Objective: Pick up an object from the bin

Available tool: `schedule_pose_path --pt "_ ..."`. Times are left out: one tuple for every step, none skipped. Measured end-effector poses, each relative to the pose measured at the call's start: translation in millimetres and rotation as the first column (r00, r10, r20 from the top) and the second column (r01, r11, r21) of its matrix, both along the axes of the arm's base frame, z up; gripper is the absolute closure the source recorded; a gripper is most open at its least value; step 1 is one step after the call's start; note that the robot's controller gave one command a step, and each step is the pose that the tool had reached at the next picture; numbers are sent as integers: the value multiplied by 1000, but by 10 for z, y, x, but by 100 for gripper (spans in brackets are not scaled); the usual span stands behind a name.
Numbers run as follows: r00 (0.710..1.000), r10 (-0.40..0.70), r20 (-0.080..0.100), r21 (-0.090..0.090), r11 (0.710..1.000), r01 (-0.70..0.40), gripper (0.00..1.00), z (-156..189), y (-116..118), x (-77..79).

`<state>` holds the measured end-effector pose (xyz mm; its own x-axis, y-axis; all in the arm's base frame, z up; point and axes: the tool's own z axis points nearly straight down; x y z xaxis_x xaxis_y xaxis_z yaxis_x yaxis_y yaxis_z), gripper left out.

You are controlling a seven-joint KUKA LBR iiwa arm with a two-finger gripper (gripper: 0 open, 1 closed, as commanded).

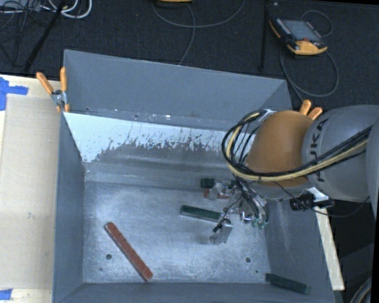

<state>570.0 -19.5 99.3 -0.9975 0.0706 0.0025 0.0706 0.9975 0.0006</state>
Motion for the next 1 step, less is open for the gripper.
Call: schedule_pose_path --pt "998 -59 -3 1 998 59 0 -314 107 -143"
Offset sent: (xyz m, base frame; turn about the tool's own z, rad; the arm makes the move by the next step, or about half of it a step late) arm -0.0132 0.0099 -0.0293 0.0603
